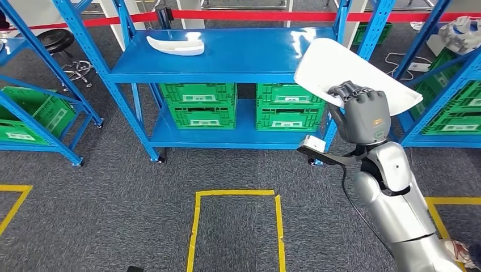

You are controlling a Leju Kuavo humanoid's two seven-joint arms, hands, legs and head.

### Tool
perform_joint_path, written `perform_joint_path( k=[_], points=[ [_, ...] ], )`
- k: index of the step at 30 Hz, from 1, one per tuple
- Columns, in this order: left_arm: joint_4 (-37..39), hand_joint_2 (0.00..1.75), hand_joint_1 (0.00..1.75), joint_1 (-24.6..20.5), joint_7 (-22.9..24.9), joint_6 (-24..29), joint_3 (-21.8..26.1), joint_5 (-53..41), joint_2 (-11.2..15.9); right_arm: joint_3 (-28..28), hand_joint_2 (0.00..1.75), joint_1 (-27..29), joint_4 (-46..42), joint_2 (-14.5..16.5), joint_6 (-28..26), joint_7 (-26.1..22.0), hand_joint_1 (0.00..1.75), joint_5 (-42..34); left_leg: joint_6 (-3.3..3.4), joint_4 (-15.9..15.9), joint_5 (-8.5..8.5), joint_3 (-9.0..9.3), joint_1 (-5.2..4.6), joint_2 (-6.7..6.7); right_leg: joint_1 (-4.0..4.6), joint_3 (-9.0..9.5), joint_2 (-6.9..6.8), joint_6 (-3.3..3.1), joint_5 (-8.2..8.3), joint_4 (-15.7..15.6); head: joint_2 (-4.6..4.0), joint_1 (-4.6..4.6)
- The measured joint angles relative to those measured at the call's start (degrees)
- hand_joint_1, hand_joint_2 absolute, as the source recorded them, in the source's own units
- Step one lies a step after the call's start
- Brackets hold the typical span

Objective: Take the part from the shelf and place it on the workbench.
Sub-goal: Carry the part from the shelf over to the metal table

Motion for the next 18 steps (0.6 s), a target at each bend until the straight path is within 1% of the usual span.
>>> perform_joint_path(
  k=[1,2,3,4,5,6,7,8,9,10,11,12,13,14,15,16,17,18],
  points=[
    [0.0,1.75,0.0,0.0,0.0,0.0,0.0,-0.1,0.0,-0.4,1.75,1.2,-1.4,-1.1,0.1,0.3,1.75,-0.2,-0.06,3.3,-1.32,-1.31,0.04,0.31,0.08,-0.01,-0.74,-0.09,-0.06,0.0,0.0,0.01],
    [0.0,1.75,0.0,0.1,0.0,0.0,0.0,-0.2,0.0,-0.9,1.75,2.3,-3.0,-2.1,0.3,0.5,1.75,-0.3,-0.05,5.2,-1.81,-1.93,0.06,0.46,0.15,0.0,-1.52,-0.15,-0.12,0.0,0.0,0.01],
    [0.0,1.75,0.0,0.3,0.0,0.0,0.0,-0.3,0.1,-1.2,1.75,3.3,-4.3,-3.0,0.5,0.7,1.75,-0.5,0.07,4.8,-1.2,-1.44,0.04,0.57,0.2,0.02,-2.19,-0.16,-0.19,0.0,0.0,0.01],
    [0.0,1.75,0.0,0.3,0.1,0.0,-0.1,-0.5,0.1,-1.5,1.75,4.1,-5.5,-3.8,0.7,1.1,1.75,-0.6,0.3,2.3,0.23,0.13,-0.01,0.85,0.24,0.12,-2.77,-0.1,-0.27,0.0,0.0,0.0],
    [0.0,1.75,0.0,0.4,0.2,0.0,-0.3,-0.9,0.3,-2.0,1.75,5.0,-7.0,-4.8,1.0,1.4,1.75,-0.8,0.67,-1.8,1.84,2.46,-0.18,1.83,0.29,0.31,-3.43,0.04,-0.42,0.0,0.0,-0.01],
    [0.0,1.75,0.0,0.3,0.4,0.0,-0.5,-1.3,0.4,-2.6,1.75,6.1,-8.6,-6.0,1.2,1.8,1.75,-1.1,1.08,-5.6,2.84,4.67,-0.58,3.24,0.44,0.51,-4.1,0.29,-0.61,0.1,0.0,0.0],
    [0.0,1.75,0.0,0.2,0.5,0.0,-0.7,-1.7,0.5,-3.3,1.75,7.3,-10.3,-7.3,1.5,2.1,1.75,-1.4,1.53,-8.4,3.38,6.23,-0.92,4.42,0.59,0.68,-4.77,0.55,-0.79,0.1,0.0,0.02],
    [0.0,1.75,0.0,0.2,0.6,0.0,-1.1,-2.1,0.6,-4.1,1.75,8.6,-11.9,-8.7,1.9,2.1,1.75,-1.8,1.93,-10.0,3.43,7.03,-1.23,5.15,0.75,0.83,-5.52,0.83,-0.93,0.1,0.0,0.05],
    [-0.1,1.75,0.0,0.3,0.6,0.0,-1.3,-2.3,0.8,-4.9,1.75,9.6,-13.2,-10.0,2.4,2.0,1.75,-2.5,2.26,-10.3,3.26,7.08,-1.47,4.98,0.88,0.93,-6.19,1.11,-0.99,0.0,0.0,0.08],
    [-0.1,1.75,0.0,0.4,0.6,0.0,-1.4,-2.3,0.9,-5.7,1.75,10.2,-14.4,-11.2,2.9,1.6,1.75,-3.3,2.65,-10.4,3.39,6.98,-1.43,4.2,0.85,1.11,-6.78,1.41,-1.03,-0.2,0.0,0.09],
    [-0.1,1.75,0.0,0.6,0.4,0.0,-1.5,-2.2,1.0,-6.4,1.75,10.8,-15.4,-12.4,3.3,0.9,1.75,-4.2,3.02,-10.6,3.55,7.02,-1.34,3.4,0.75,1.29,-6.42,1.79,-1.28,-0.1,0.0,0.12],
    [-0.1,1.75,0.0,0.7,0.1,0.1,-1.6,-2.0,1.1,-7.1,1.75,11.0,-16.1,-13.5,3.4,0.3,1.75,-4.8,3.42,-10.9,3.75,7.11,-1.22,2.73,0.57,1.13,-5.05,2.12,-1.92,0.6,0.0,0.13],
    [-0.1,1.75,0.0,0.7,-0.2,0.1,-1.5,-1.7,1.1,-7.7,1.75,11.1,-16.5,-14.4,3.4,-0.2,1.75,-5.2,3.78,-11.2,3.97,7.22,-1.04,2.1,0.42,0.53,-3.17,2.38,-2.97,2.1,0.0,0.18],
    [-0.1,1.75,0.0,0.7,-0.5,0.2,-1.5,-1.5,1.1,-8.3,1.75,11.3,-16.7,-15.2,3.1,-0.5,1.75,-5.3,4.02,-11.3,4.11,7.25,-0.9,1.42,0.32,-0.9,-0.95,2.55,-4.65,5.2,0.0,0.27],
    [-0.1,1.75,0.0,0.6,-0.6,0.3,-1.5,-1.4,1.1,-8.7,1.75,11.6,-16.8,-15.8,2.8,-0.7,1.75,-5.2,4.17,-11.3,4.18,7.2,-0.87,0.68,0.29,-2.88,0.46,2.62,-6.42,9.1,0.0,0.32],
    [-0.1,1.75,0.0,0.6,-0.7,0.3,-1.5,-1.3,1.0,-9.1,1.75,12.1,-16.8,-16.3,2.3,-0.9,1.75,-5.2,4.24,-11.2,4.21,7.17,-0.86,-0.16,0.32,-4.83,1.06,2.68,-7.74,12.8,0.0,0.38],
    [-0.1,1.75,0.0,0.7,-0.7,0.4,-1.6,-1.3,0.9,-9.4,1.75,12.7,-16.9,-16.8,2.0,-1.0,1.75,-5.3,4.28,-11.2,4.22,7.15,-0.86,-1.12,0.32,-6.3,1.34,2.71,-8.24,15.5,0.0,0.41],
    [-0.1,1.75,0.0,0.9,-0.6,0.4,-1.6,-1.3,0.8,-9.7,1.75,13.3,-17.1,-17.4,1.8,-1.1,1.75,-5.7,4.28,-11.0,4.23,7.14,-0.86,-2.04,0.3,-6.63,1.42,2.7,-7.46,15.7,0.0,0.41]
  ],
)
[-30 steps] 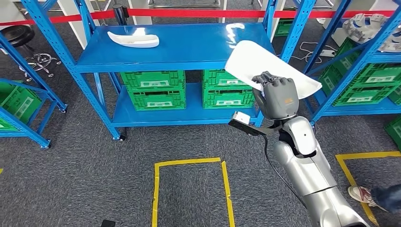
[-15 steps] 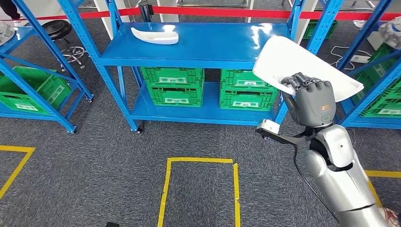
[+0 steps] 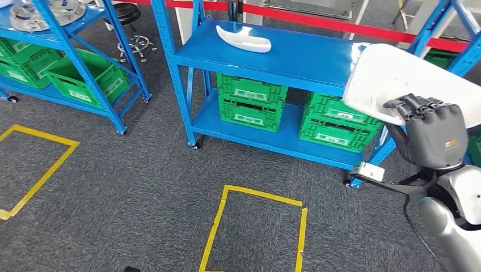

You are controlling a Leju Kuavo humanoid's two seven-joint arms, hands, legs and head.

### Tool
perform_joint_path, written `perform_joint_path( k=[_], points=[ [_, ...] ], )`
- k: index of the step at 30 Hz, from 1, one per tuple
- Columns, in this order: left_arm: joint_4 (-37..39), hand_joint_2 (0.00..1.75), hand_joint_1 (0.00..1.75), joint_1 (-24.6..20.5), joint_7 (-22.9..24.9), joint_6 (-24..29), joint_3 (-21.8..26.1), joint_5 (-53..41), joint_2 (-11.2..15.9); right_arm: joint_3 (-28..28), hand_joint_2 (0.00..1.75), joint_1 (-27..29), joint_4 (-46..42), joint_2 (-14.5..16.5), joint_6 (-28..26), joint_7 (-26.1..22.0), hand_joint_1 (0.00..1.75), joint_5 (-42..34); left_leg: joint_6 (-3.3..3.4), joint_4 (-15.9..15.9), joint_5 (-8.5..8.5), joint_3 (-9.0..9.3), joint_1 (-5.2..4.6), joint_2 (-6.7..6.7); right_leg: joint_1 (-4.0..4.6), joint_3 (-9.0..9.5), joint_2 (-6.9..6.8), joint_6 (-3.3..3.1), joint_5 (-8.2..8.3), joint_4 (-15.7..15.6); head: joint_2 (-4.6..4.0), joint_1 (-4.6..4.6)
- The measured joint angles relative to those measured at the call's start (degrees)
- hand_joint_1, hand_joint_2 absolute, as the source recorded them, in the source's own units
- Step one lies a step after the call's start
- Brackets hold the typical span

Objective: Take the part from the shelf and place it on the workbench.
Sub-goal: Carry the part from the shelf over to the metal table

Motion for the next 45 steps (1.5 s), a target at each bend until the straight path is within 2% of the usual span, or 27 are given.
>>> perform_joint_path(
  k=[1,2,3,5,6,8,10,12,14,15,17,19,21,23,24,26,28,30,31,32,33,35,37,39,41,43,45],
  points=[
    [0.0,1.75,0.0,0.1,0.1,0.0,0.0,0.0,-0.1,-0.4,1.75,0.4,-0.2,-0.7,0.0,-0.1,1.75,-0.5,-0.02,0.1,0.0,0.0,0.02,-0.87,-0.04,0.65,0.11,-0.04,1.6,-1.8,0.0,0.01],
    [0.1,1.75,0.0,0.3,0.3,0.0,0.0,-0.1,-0.2,-0.9,1.75,0.5,-0.5,-1.5,0.1,-0.2,1.75,-1.1,-0.09,0.3,-0.01,-0.03,0.05,-1.73,-0.14,2.37,0.77,-0.07,3.88,-5.6,0.0,0.02],
    [0.1,1.75,0.0,0.3,0.6,0.0,0.0,-0.2,-0.2,-1.5,1.75,0.4,-0.8,-2.3,0.2,-0.4,1.75,-1.6,-0.27,0.6,-0.03,-0.14,0.03,-2.53,-0.3,4.13,2.25,-0.07,5.5,-9.5,0.0,0.02],
    [0.1,1.75,0.0,0.3,1.0,0.0,0.0,-0.4,-0.3,-2.5,1.75,0.4,-1.3,-3.3,0.2,-0.3,1.75,-2.0,-0.93,0.9,0.12,-0.64,0.05,-4.12,-0.38,6.39,4.31,-0.23,7.22,-14.8,0.0,0.02],
    [0.1,1.75,0.0,0.3,1.1,0.0,0.0,-0.5,-0.3,-2.8,1.75,0.5,-1.4,-3.6,0.2,-0.1,1.75,-1.8,-1.37,0.8,0.3,-0.91,0.1,-4.84,-0.29,6.51,4.53,-0.43,7.11,-15.3,0.0,0.03],
    [0.1,1.75,0.0,0.4,1.1,0.0,0.0,-0.4,-0.3,-3.0,1.75,0.5,-1.7,-3.7,0.2,0.4,1.75,-1.1,-2.13,0.7,0.63,-1.45,0.19,-5.7,-0.27,6.56,2.97,-1.1,7.49,-15.6,0.0,0.02],
    [0.1,1.75,0.0,0.5,1.1,0.1,0.0,-0.2,-0.4,-3.2,1.75,0.5,-2.0,-3.7,0.1,0.5,1.75,-0.6,-2.68,2.7,-0.67,-2.66,-0.03,-3.15,-0.48,6.74,1.42,-1.88,7.79,-16.0,0.0,-0.25],
    [0.1,1.75,0.0,0.5,1.2,0.1,0.0,-0.2,-0.7,-3.5,1.75,0.7,-2.3,-3.8,0.1,0.6,1.75,-0.3,-3.1,8.9,-4.14,-5.54,-0.02,0.81,-0.4,6.8,-0.14,-2.32,7.83,-16.1,0.0,-0.54],
    [0.2,1.75,0.0,0.6,1.3,0.0,0.0,-0.3,-0.8,-4.1,1.75,1.5,-2.8,-3.9,0.0,0.6,1.75,-0.1,-3.42,15.5,-6.82,-8.53,0.31,2.24,-0.29,6.81,-1.83,-2.41,7.75,-16.1,0.0,-0.56],
    [0.2,1.75,0.0,0.7,1.4,0.0,0.0,-0.4,-0.9,-4.4,1.75,2.2,-3.3,-3.9,0.1,0.8,1.75,0.0,-3.5,16.6,-6.82,-8.87,0.44,2.45,-0.27,6.83,-2.72,-2.41,7.69,-16.1,0.0,-0.56],
    [0.2,1.75,0.0,1.0,1.6,0.0,0.0,-0.6,-1.0,-5.2,1.75,3.7,-4.6,-3.9,0.1,1.1,1.75,0.5,-3.42,11.9,-4.07,-6.03,0.54,3.15,-0.27,7.02,-4.34,-2.24,7.5,-16.1,0.0,-0.57],
    [0.2,1.75,0.0,1.1,1.7,0.0,0.0,-0.6,-1.1,-6.1,1.75,5.0,-5.8,-3.9,0.1,1.3,1.75,0.7,-2.87,4.0,-1.63,-1.58,0.13,6.16,-0.06,7.32,-5.76,-1.79,7.17,-16.0,0.0,-0.57],
    [0.2,1.75,0.0,1.2,1.7,0.0,0.0,-0.5,-1.3,-6.9,1.75,5.8,-6.5,-3.9,0.2,1.2,1.75,1.0,-2.14,0.5,-1.12,0.15,-0.33,7.65,0.23,7.62,-7.0,-1.17,6.95,-16.1,0.0,-0.54],
    [0.2,1.75,0.0,1.5,1.7,0.0,0.0,-0.4,-1.5,-7.4,1.75,6.0,-6.8,-3.9,0.6,0.9,1.75,1.4,-1.39,0.2,-0.81,0.03,-0.26,5.99,0.21,8.03,-8.07,-0.47,6.8,-16.3,0.0,-0.53],
    [0.2,1.75,0.0,1.7,1.7,0.0,0.0,-0.3,-1.7,-7.5,1.75,5.9,-6.9,-3.9,0.9,0.7,1.75,1.5,-1.02,-0.1,-0.65,0.2,-0.14,5.27,0.09,8.21,-7.53,-0.14,6.43,-16.1,0.0,-0.51],
    [0.2,1.75,0.0,1.7,1.6,0.0,0.0,-0.2,-1.9,-7.8,1.75,5.8,-7.2,-4.2,1.8,0.2,1.75,1.2,-0.31,-0.7,-0.22,0.76,0.18,3.87,-0.19,7.1,-4.21,0.3,4.03,-12.8,0.0,-0.43],
    [0.2,1.75,0.0,1.4,1.3,0.0,0.0,-0.1,-2.1,-8.3,1.75,5.8,-7.2,-5.0,3.1,-0.6,1.75,0.0,0.01,-0.8,-0.07,0.69,0.13,2.34,-0.27,3.41,-0.93,0.38,0.38,-5.2,0.0,-0.31],
    [0.2,1.75,0.0,1.2,1.0,-0.1,0.0,0.1,-2.3,-8.9,1.75,5.7,-7.2,-6.0,3.9,-1.4,1.75,-1.3,0.09,-0.6,-0.02,0.57,0.05,0.55,-0.22,0.4,-0.13,0.38,-0.89,0.2,0.0,-0.23],
    [0.2,1.75,0.0,1.1,0.9,-0.1,0.0,0.3,-2.3,-9.1,1.75,5.7,-7.2,-6.3,4.1,-1.6,1.75,-1.8,0.08,-0.5,-0.02,0.55,0.06,-0.34,-0.22,0.32,-0.01,0.33,0.15,-0.2,0.0,-0.23],
    [0.2,1.75,0.0,1.1,0.8,-0.1,0.0,0.4,-2.4,-9.2,1.75,5.7,-7.2,-6.6,4.1,-1.8,1.75,-2.0,0.01,-0.3,-0.04,0.56,0.11,-1.19,-0.27,1.45,0.23,0.27,2.17,-3.0,0.0,-0.22],
    [0.2,1.75,0.0,1.1,0.7,-0.1,0.0,0.4,-2.4,-9.2,1.75,5.7,-7.2,-6.7,3.9,-1.9,1.75,-2.0,-0.14,0.0,-0.1,0.53,0.17,-2.04,-0.41,3.24,0.97,0.24,4.48,-7.1,0.0,-0.22],
    [0.2,1.75,0.0,1.0,0.6,-0.1,0.0,0.4,-2.5,-9.2,1.75,5.5,-7.2,-6.8,3.5,-2.0,1.75,-1.7,-0.77,0.5,-0.14,0.13,0.17,-3.6,-0.67,6.12,3.42,0.21,7.09,-13.8,0.0,-0.21],
    [0.2,1.75,0.0,1.0,0.5,-0.1,0.0,0.4,-2.5,-9.1,1.75,5.2,-7.1,-6.8,3.2,-2.0,1.75,-1.4,-1.64,0.5,0.12,-0.48,0.2,-4.96,-0.56,6.62,4.25,-0.14,7.24,-15.5,0.0,-0.21],
    [0.3,1.75,0.0,1.2,0.4,-0.1,0.0,0.4,-2.5,-9.1,1.75,4.8,-7.1,-6.8,3.1,-2.0,1.75,-1.2,-2.35,0.5,0.33,-1.02,0.3,-5.69,-0.57,6.64,2.75,-0.89,7.56,-15.7,0.0,-0.21],
    [0.3,1.75,0.0,1.2,0.4,-0.1,0.0,0.4,-2.5,-9.0,1.75,4.5,-7.1,-6.8,3.1,-2.0,1.75,-1.2,-2.84,3.0,-1.31,-2.38,0.09,-3.07,-0.65,6.83,1.21,-1.72,7.77,-16.0,0.0,-0.48],
    [0.3,1.75,0.0,1.0,0.7,-0.1,0.0,0.4,-2.6,-9.0,1.75,4.2,-7.1,-6.8,3.0,-2.0,1.75,-1.1,-3.2,9.9,-5.15,-5.62,0.05,0.87,-0.37,6.9,-0.38,-2.25,7.73,-16.1,0.0,-0.74],
    [0.3,1.75,0.0,1.0,0.9,-0.1,0.0,0.4,-2.6,-8.8,1.75,3.9,-6.9,-6.7,2.9,-1.9,1.75,-0.8,-3.4,16.4,-7.66,-8.65,0.19,2.24,-0.16,6.91,-2.0,-2.41,7.64,-16.1,0.0,-0.75]
  ],
)
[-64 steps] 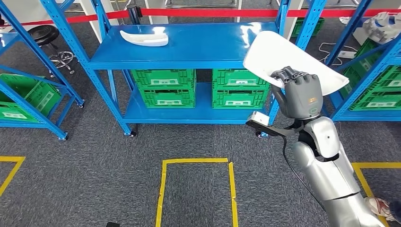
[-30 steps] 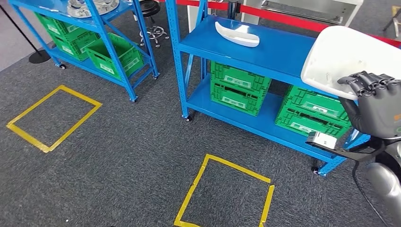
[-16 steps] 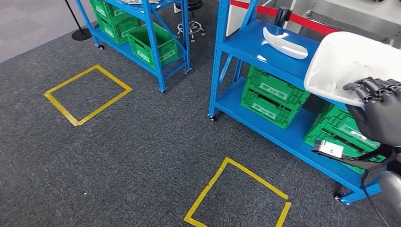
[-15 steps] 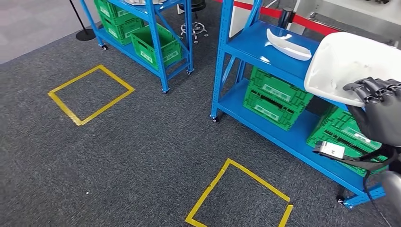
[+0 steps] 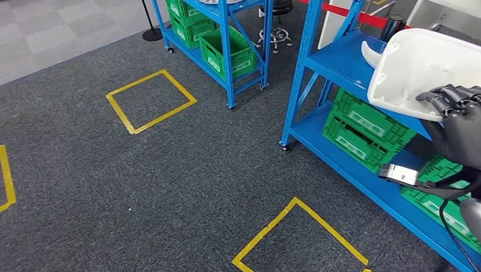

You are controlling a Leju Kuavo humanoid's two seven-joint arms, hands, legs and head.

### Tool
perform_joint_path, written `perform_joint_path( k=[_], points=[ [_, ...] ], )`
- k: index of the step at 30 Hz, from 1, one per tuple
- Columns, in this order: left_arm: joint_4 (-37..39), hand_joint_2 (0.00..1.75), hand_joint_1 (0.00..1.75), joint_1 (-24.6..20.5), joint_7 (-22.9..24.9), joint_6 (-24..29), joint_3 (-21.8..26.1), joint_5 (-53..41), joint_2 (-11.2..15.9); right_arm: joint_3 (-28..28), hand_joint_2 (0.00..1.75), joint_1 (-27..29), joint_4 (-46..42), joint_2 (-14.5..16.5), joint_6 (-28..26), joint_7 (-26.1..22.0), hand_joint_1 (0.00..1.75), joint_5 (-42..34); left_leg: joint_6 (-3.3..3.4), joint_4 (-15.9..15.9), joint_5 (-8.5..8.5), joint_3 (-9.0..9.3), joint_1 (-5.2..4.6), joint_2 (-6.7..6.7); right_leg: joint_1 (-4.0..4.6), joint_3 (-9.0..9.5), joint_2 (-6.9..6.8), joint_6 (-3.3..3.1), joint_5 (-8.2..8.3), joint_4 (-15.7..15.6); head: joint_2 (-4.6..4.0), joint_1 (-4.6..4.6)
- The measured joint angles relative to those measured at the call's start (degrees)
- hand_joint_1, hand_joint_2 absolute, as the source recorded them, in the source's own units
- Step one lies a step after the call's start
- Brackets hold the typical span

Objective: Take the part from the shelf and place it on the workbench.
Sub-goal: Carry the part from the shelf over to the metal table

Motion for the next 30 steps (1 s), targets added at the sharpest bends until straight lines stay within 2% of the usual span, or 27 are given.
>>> perform_joint_path(
  k=[1,2,3,5,6,7,9,10,11,13,14,15,16,17,18,19,20,21,22,24,25,26,27,28,29,30],
  points=[
    [0.0,1.75,0.0,0.0,0.0,-0.1,0.0,0.0,0.0,0.1,1.75,-0.2,0.2,0.1,-0.1,0.1,1.75,0.3,0.0,0.5,0.28,-0.15,0.02,0.15,0.04,0.03,-0.78,-0.03,-0.05,0.0,0.0,-0.01],
    [0.0,1.75,0.0,0.1,0.1,-0.1,0.0,0.1,0.0,0.3,1.75,-0.3,0.4,0.2,-0.3,0.2,1.75,0.5,0.06,-1.2,1.51,0.84,0.01,0.29,0.08,0.1,-1.57,0.0,-0.11,0.0,0.0,-0.01],
    [0.0,1.75,0.0,0.1,0.0,-0.2,0.0,0.1,0.1,0.4,1.75,-0.4,0.5,0.3,-0.5,0.3,1.75,0.7,0.22,-4.9,3.36,2.88,-0.04,0.73,0.11,0.24,-2.36,0.05,-0.22,0.0,0.0,-0.01],
    [0.0,1.75,0.0,0.1,0.0,-0.2,0.0,0.2,0.2,0.4,1.75,-0.6,0.7,0.3,-0.7,0.3,1.75,0.7,0.87,-12.9,6.11,7.25,-0.39,3.25,0.3,0.56,-3.75,0.36,-0.52,0.1,0.0,0.02],
    [0.0,1.75,0.0,0.1,0.0,-0.2,0.0,0.2,0.3,0.4,1.75,-0.8,0.8,0.3,-0.8,0.3,1.75,0.7,1.25,-15.2,6.71,8.5,-0.62,4.2,0.4,0.69,-4.31,0.61,-0.63,0.0,0.0,0.02],
    [0.0,1.75,0.0,0.1,0.0,-0.2,0.0,0.3,0.3,0.5,1.75,-1.0,0.8,0.3,-0.8,0.3,1.75,0.7,1.59,-16.1,6.8,8.9,-0.84,4.66,0.48,0.79,-4.86,0.91,-0.67,0.0,0.0,0.04],
    [0.0,1.75,0.0,0.2,0.0,-0.2,0.0,0.5,0.4,0.7,1.75,-1.5,0.9,0.2,-0.7,0.3,1.75,0.6,2.22,-16.5,7.17,8.81,-0.87,3.34,0.41,1.03,-5.71,1.57,-0.75,-0.2,0.0,0.05],
    [0.0,1.75,0.0,0.3,-0.1,-0.2,0.0,0.6,0.5,1.0,1.75,-1.7,1.0,0.2,-0.7,0.3,1.75,0.6,2.53,-16.8,7.4,8.9,-0.74,2.61,0.28,1.1,-5.05,1.89,-1.0,0.0,0.0,0.1],
    [0.0,1.75,0.0,0.3,-0.2,-0.2,0.1,0.6,0.5,1.2,1.75,-2.1,1.1,0.2,-0.7,0.3,1.75,0.6,2.85,-17.1,7.63,9.05,-0.55,1.96,0.13,0.76,-3.56,2.15,-1.74,1.0,0.0,0.13],
    [-0.1,1.75,0.0,0.1,-0.5,-0.3,0.1,0.9,0.6,1.6,1.75,-2.8,1.5,0.3,-0.6,0.3,1.75,0.7,3.26,-17.5,7.93,9.29,-0.29,0.61,-0.08,-1.74,0.24,2.53,-4.57,6.3,0.0,0.32],
    [-0.1,1.75,0.0,0.0,-0.6,-0.3,0.1,1.0,0.6,1.8,1.75,-3.1,2.0,0.4,-0.5,0.3,1.75,0.8,3.37,-17.5,7.99,9.26,-0.25,-0.12,-0.11,-3.79,1.26,2.66,-6.2,10.2,0.0,0.38],
    [-0.1,1.75,0.0,0.0,-0.8,-0.4,0.2,1.3,0.6,2.2,1.75,-3.4,2.5,0.5,-0.4,0.3,1.75,0.9,3.4,-17.4,8.01,9.22,-0.25,-0.97,-0.11,-5.64,1.63,2.78,-7.18,13.5,0.0,0.45],
    [-0.1,1.75,0.0,0.0,-1.0,-0.4,0.2,1.5,0.6,2.5,1.75,-3.7,2.9,0.5,-0.4,0.3,1.75,1.0,3.42,-17.3,8.02,9.17,-0.25,-1.82,-0.13,-6.78,1.73,2.86,-7.16,15.2,0.0,0.46],
    [-0.1,1.75,0.0,0.0,-1.0,-0.5,0.3,1.6,0.6,2.9,1.75,-4.0,3.3,0.5,-0.3,0.3,1.75,1.0,3.39,-17.0,8.0,9.12,-0.22,-2.69,-0.18,-6.89,1.8,2.91,-6.05,14.8,0.0,0.47],
    [-0.1,1.75,0.0,0.0,-1.0,-0.6,0.3,1.6,0.6,3.1,1.75,-4.4,3.5,0.5,-0.4,0.3,1.75,1.1,3.3,-16.8,7.95,9.06,-0.15,-3.57,-0.3,-5.83,2.05,2.94,-4.02,12.2,0.0,0.48],
    [-0.1,1.75,0.0,-0.1,-0.9,-0.7,0.3,1.5,0.6,3.3,1.75,-4.8,3.6,0.5,-0.4,0.4,1.75,1.0,3.12,-16.5,7.86,8.97,-0.07,-4.43,-0.53,-4.11,2.95,3.0,-1.99,8.2,0.0,0.49],
    [-0.1,1.75,0.0,-0.1,-0.8,-0.9,0.3,1.4,0.6,3.5,1.75,-5.2,3.6,0.5,-0.4,0.4,1.75,1.0,2.81,-16.1,7.77,8.77,-0.06,-5.3,-0.64,-2.48,4.13,3.04,-0.62,4.6,0.0,0.51],
    [-0.1,1.75,0.0,-0.2,-0.6,-1.0,0.3,1.2,0.6,3.7,1.75,-5.4,3.7,0.5,-0.4,0.4,1.75,1.0,2.44,-15.8,7.74,8.5,-0.04,-6.1,-0.71,-1.33,5.04,2.97,0.12,2.1,0.0,0.51],
    [-0.1,1.75,0.0,-0.1,-0.5,-1.0,0.3,1.0,0.7,3.9,1.75,-5.6,3.8,0.5,-0.4,0.5,1.75,1.0,2.01,-15.8,7.82,8.2,0.01,-6.81,-0.67,-0.84,5.61,2.78,0.18,0.9,0.0,0.52],
    [-0.1,1.75,0.0,0.1,-0.3,-1.1,0.3,0.8,0.7,4.3,1.75,-6.1,3.8,0.5,-0.4,0.5,1.75,1.1,1.18,-16.1,8.21,7.67,0.15,-8.03,-0.5,-0.83,4.67,2.01,0.25,0.7,0.0,0.52],
    [-0.1,1.75,0.0,0.3,-0.3,-1.1,0.3,0.7,0.7,4.5,1.75,-6.5,3.8,0.5,-0.4,0.5,1.75,1.1,0.88,-16.0,8.19,7.44,0.16,-7.51,-0.5,-0.78,3.97,1.56,0.44,0.5,0.0,0.51],
    [-0.1,1.75,0.0,0.4,-0.3,-1.1,0.3,0.6,0.7,4.7,1.75,-6.8,3.8,0.5,-0.5,0.5,1.75,1.1,0.63,-15.2,7.67,6.94,0.07,-6.08,-0.5,-0.69,3.27,1.08,0.59,0.3,0.0,0.41],
    [-0.1,1.75,0.0,0.4,-0.3,-1.1,0.3,0.6,0.8,4.8,1.75,-7.2,3.8,0.5,-0.5,0.5,1.75,1.0,0.44,-13.3,6.45,5.96,0.0,-4.13,-0.48,-0.62,2.52,0.66,0.71,0.1,0.0,0.32],
    [0.0,1.75,0.0,0.4,-0.4,-1.1,0.3,0.6,0.8,5.0,1.75,-7.4,3.9,0.5,-0.5,0.5,1.75,0.8,0.32,-10.2,4.66,4.54,-0.02,-1.94,-0.32,-0.59,1.77,0.36,0.74,0.0,0.0,0.24],
    [0.0,1.75,0.0,0.4,-0.5,-1.1,0.3,0.6,0.8,5.0,1.75,-7.4,3.9,0.5,-0.6,0.4,1.75,0.6,0.18,-6.3,2.66,2.67,0.03,-0.66,-0.16,-0.59,1.01,0.16,0.7,0.0,0.0,0.16],
    [0.0,1.75,0.0,0.3,-0.7,-1.1,0.3,0.6,0.8,5.1,1.75,-7.5,3.9,0.4,-0.6,0.3,1.75,0.2,0.07,-2.5,1.1,0.93,0.12,-0.16,-0.05,-0.59,0.19,0.07,0.66,0.0,0.0,0.16]
  ],
)
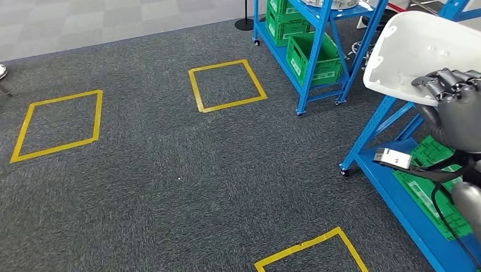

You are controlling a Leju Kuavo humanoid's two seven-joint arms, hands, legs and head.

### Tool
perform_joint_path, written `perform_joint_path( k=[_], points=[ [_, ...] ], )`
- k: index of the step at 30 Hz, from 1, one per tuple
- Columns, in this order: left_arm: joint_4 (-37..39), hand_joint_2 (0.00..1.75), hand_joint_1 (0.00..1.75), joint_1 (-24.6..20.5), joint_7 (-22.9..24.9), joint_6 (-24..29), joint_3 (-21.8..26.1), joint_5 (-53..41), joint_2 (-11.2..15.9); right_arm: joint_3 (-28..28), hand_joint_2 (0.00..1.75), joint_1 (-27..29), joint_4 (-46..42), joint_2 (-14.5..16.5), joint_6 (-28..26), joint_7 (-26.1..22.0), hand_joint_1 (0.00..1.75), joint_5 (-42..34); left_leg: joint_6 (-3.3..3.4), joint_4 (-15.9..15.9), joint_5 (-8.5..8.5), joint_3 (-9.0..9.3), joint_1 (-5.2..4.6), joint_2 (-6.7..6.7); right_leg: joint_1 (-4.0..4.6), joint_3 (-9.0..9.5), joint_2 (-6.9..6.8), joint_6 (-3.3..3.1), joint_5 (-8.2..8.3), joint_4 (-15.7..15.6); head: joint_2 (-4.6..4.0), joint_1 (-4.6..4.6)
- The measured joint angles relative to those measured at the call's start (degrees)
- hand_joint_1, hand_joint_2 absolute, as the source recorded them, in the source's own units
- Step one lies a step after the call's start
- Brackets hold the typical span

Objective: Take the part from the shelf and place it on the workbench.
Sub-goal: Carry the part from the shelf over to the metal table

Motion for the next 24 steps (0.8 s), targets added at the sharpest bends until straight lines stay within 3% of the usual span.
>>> perform_joint_path(
  k=[1,2,4,6,7,8,10,12,14,16,17,18,19,21,23,24],
  points=[
    [0.0,1.75,0.0,0.0,-0.1,0.0,0.0,0.0,0.0,0.0,1.75,0.0,0.0,0.0,0.0,-0.1,1.75,-0.3,-0.05,2.4,-0.67,-1.06,0.05,0.16,0.08,0.0,-0.8,-0.05,-0.04,0.0,0.0,-0.01],
    [0.0,1.75,0.0,0.1,-0.2,0.0,0.0,0.0,0.0,0.0,1.75,-0.1,0.1,0.0,0.0,-0.2,1.75,-0.6,-0.04,2.7,-0.29,-1.06,0.07,0.25,0.13,0.03,-1.6,-0.06,-0.08,0.0,0.0,-0.01],
    [0.0,1.75,0.0,0.1,-0.2,0.0,0.0,0.0,0.2,0.1,1.75,-0.2,0.1,-0.1,-0.1,-0.2,1.75,-0.8,0.22,-3.3,2.84,2.39,-0.01,1.31,0.19,0.21,-3.08,0.06,-0.23,0.0,0.0,-0.01],
    [0.0,1.75,0.0,0.0,-0.2,0.0,0.0,0.0,0.3,0.1,1.75,-0.3,0.2,-0.3,-0.1,-0.2,1.75,-0.9,0.84,-10.9,5.2,6.63,-0.41,4.04,0.41,0.5,-4.42,0.53,-0.54,0.1,0.0,0.02],
    [0.0,1.75,0.0,-0.1,-0.2,0.0,0.0,0.0,0.3,0.1,1.75,-0.4,0.2,-0.4,-0.1,-0.2,1.75,-1.0,1.17,-12.9,5.63,7.72,-0.64,4.86,0.51,0.64,-5.04,0.85,-0.66,0.1,0.0,0.04],
    [0.0,1.75,0.0,-0.1,-0.2,0.0,0.0,0.0,0.3,0.1,1.75,-0.4,0.2,-0.5,-0.1,-0.2,1.75,-1.1,1.48,-13.5,5.62,7.89,-0.85,4.95,0.57,0.79,-5.68,1.18,-0.73,0.1,0.0,0.07],
    [0.0,1.75,0.0,0.0,-0.2,0.0,0.0,-0.1,0.3,0.3,1.75,-0.4,0.2,-0.6,-0.3,-0.2,1.75,-1.3,2.1,-13.9,6.02,7.88,-0.8,3.36,0.37,1.14,-6.42,1.87,-0.9,-0.1,0.0,0.09],
    [0.0,1.75,0.0,-0.1,-0.2,-0.1,0.0,0.0,0.4,0.6,1.75,-0.5,0.4,-0.6,-0.7,0.0,1.75,-1.2,2.76,-14.6,6.48,8.3,-0.43,1.89,0.06,0.51,-3.74,2.44,-2.36,1.8,0.0,0.19],
    [0.0,1.75,0.0,-0.3,-0.4,-0.1,0.0,0.0,0.4,0.8,1.75,-0.4,0.8,-0.5,-1.3,0.1,1.75,-0.9,3.11,-14.8,6.72,8.5,-0.2,0.41,-0.13,-2.48,0.17,2.76,-5.49,8.0,0.0,0.4],
    [0.0,1.75,0.0,-0.3,-0.5,-0.2,0.0,0.1,0.5,1.0,1.75,0.0,1.2,-0.5,-1.7,0.4,1.75,-0.4,3.19,-14.6,6.74,8.41,-0.22,-1.31,-0.15,-6.02,1.4,2.93,-7.45,14.4,0.0,0.53],
    [0.0,1.75,0.0,-0.3,-0.5,-0.2,0.0,0.1,0.5,1.2,1.75,0.2,1.3,-0.5,-1.8,0.5,1.75,-0.3,3.18,-14.5,6.71,8.37,-0.22,-2.22,-0.17,-6.72,1.51,2.93,-6.94,15.2,0.0,0.54],
    [0.0,1.75,0.0,-0.2,-0.5,-0.2,0.0,0.1,0.5,1.2,1.75,0.3,1.4,-0.4,-1.9,0.6,1.75,-0.2,3.13,-14.3,6.68,8.33,-0.2,-3.13,-0.2,-6.34,1.63,2.9,-5.41,13.7,0.0,0.55],
    [0.0,1.75,0.0,-0.1,-0.6,-0.2,0.0,0.1,0.5,1.3,1.75,0.3,1.4,-0.4,-2.0,0.6,1.75,-0.2,3.01,-14.0,6.6,8.31,-0.12,-4.03,-0.3,-4.85,2.18,2.87,-3.15,10.2,0.0,0.57],
    [0.0,1.75,0.0,-0.2,-0.7,-0.2,0.0,0.2,0.5,1.3,1.75,0.5,1.4,-0.5,-2.2,0.7,1.75,-0.2,2.52,-13.5,6.44,8.08,-0.04,-5.73,-0.52,-1.69,4.53,2.8,-0.44,3.1,0.0,0.6],
    [0.0,1.75,0.0,-0.1,-0.8,-0.6,0.0,0.6,0.5,1.1,1.75,1.0,1.4,-0.5,-2.1,0.7,1.75,-0.2,1.75,-13.4,6.57,7.59,0.07,-7.18,-0.4,-0.57,5.59,2.5,-0.25,0.6,0.0,0.64],
    [0.0,1.75,0.0,0.0,-0.8,-0.8,0.0,0.9,0.5,0.8,1.75,1.3,1.3,-0.6,-2.0,0.6,1.75,-0.2,1.32,-13.6,6.76,7.34,0.16,-7.87,-0.22,-0.52,4.98,2.2,-0.13,0.4,0.0,0.67]
  ],
)
